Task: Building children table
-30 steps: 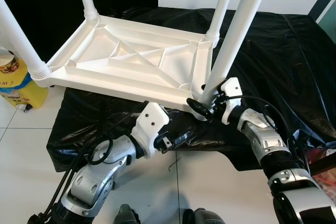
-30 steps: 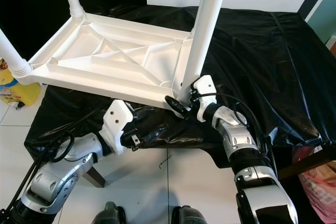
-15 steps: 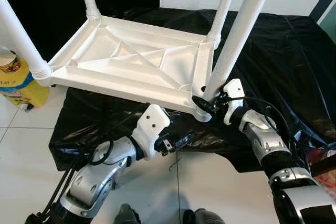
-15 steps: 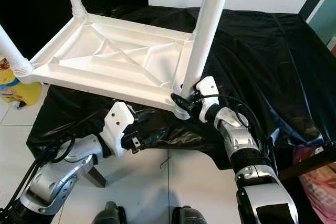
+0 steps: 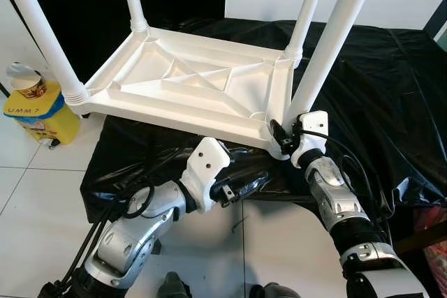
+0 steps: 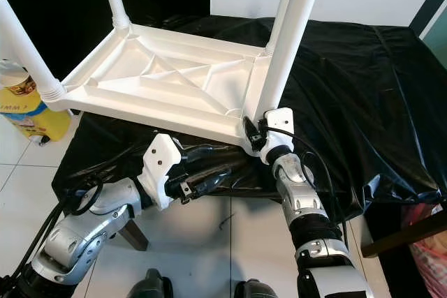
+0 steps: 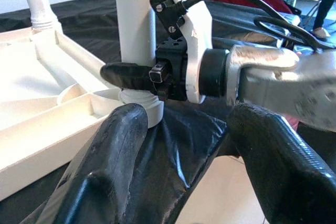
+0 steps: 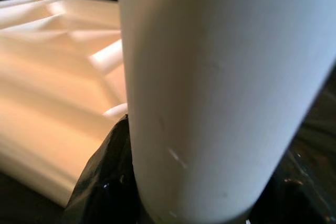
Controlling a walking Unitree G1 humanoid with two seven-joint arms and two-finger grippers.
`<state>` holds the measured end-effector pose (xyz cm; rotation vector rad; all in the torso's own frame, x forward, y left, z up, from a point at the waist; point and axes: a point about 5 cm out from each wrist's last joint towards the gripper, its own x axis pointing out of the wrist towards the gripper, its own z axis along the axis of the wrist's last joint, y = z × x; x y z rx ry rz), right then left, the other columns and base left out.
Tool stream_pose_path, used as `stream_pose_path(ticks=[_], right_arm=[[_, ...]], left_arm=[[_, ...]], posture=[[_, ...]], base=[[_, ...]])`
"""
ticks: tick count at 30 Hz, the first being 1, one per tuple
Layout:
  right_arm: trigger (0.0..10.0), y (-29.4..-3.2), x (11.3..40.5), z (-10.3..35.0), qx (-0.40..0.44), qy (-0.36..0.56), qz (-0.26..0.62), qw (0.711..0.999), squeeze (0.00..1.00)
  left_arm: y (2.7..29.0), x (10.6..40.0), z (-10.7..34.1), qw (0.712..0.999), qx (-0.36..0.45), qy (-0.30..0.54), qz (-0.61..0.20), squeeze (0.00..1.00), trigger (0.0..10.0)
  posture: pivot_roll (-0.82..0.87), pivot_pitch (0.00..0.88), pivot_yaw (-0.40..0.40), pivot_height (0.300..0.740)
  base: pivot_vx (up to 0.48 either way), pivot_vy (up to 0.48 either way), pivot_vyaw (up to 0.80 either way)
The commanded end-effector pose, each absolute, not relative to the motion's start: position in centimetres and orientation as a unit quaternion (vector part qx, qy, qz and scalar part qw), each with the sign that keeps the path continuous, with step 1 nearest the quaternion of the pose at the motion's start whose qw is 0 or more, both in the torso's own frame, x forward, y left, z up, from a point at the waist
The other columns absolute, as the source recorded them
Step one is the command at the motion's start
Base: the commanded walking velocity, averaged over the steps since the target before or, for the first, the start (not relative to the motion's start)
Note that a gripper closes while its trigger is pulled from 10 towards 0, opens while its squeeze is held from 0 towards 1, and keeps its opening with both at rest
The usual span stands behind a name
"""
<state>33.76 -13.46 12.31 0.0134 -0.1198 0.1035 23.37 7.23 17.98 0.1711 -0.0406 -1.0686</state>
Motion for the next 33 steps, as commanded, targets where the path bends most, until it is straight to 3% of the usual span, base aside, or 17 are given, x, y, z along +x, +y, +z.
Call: stream_pose_path(ticks=[1, 4, 7, 15, 16, 18, 19, 31, 32, 33], right_arm=[[10.0, -15.3, 33.0, 10.3, -0.002, -0.018, -0.023, 1.000, 0.00], [10.0, -14.2, 32.7, 10.3, 0.004, -0.021, -0.071, 0.997, 0.00], [10.0, -12.4, 32.4, 10.8, 0.008, -0.034, -0.061, 0.998, 0.00], [10.0, -12.4, 32.0, 10.9, 0.005, -0.037, -0.075, 0.997, 0.00], [10.0, -12.5, 32.1, 11.1, 0.004, -0.041, -0.076, 0.996, 0.48], [10.0, -12.5, 32.1, 11.1, 0.004, -0.041, -0.076, 0.996, 0.48], [10.0, -12.4, 32.1, 11.2, 0.005, -0.043, -0.070, 0.997, 1.00], [10.0, -12.1, 31.0, 13.0, -0.004, -0.106, 0.049, 0.993, 1.00], [10.0, -12.6, 30.8, 12.9, -0.001, -0.105, 0.068, 0.992, 0.00], [10.0, -12.6, 30.8, 12.9, -0.001, -0.105, 0.068, 0.992, 0.00]], left_arm=[[7.0, 23.1, 17.9, 0.840, 0.077, -0.018, -0.537, 0.00, 10.0], [7.1, 23.4, 18.0, 0.842, 0.075, -0.019, -0.533, 0.00, 10.0], [7.2, 23.6, 18.0, 0.845, 0.072, -0.021, -0.529, 0.00, 10.0], [7.2, 23.9, 18.1, 0.847, 0.071, -0.022, -0.527, 0.00, 10.0], [7.3, 24.1, 18.2, 0.847, 0.071, -0.023, -0.526, 0.00, 10.0], [7.3, 24.1, 18.2, 0.847, 0.071, -0.023, -0.526, 0.00, 10.0], [7.3, 24.1, 18.2, 0.848, 0.071, -0.023, -0.525, 0.00, 10.0], [7.3, 23.9, 18.4, 0.847, 0.071, -0.026, -0.527, 0.00, 10.0], [7.3, 23.9, 18.3, 0.846, 0.071, -0.026, -0.527, 0.00, 10.0], [7.3, 23.9, 18.3, 0.846, 0.071, -0.026, -0.527, 0.00, 10.0]], posture=[[0.02, 0.080, -0.041, 0.740], [0.01, 0.071, -0.029, 0.740], [0.01, 0.066, -0.021, 0.740], [0.00, 0.062, -0.012, 0.740], [0.00, 0.060, -0.010, 0.740], [0.00, 0.060, -0.010, 0.740], [0.00, 0.059, -0.009, 0.740], [0.00, 0.056, -0.007, 0.740], [0.00, 0.057, -0.012, 0.740], [0.00, 0.057, -0.012, 0.740]], base=[[0.000, 0.000, 0.00], [0.000, 0.000, 0.00], [0.000, 0.000, 0.00], [0.000, 0.000, 0.00], [0.000, 0.000, 0.00], [0.000, 0.000, 0.00], [0.000, 0.000, 0.00], [0.000, 0.000, 0.00], [0.000, 0.000, 0.00], [0.000, 0.000, 0.00]])
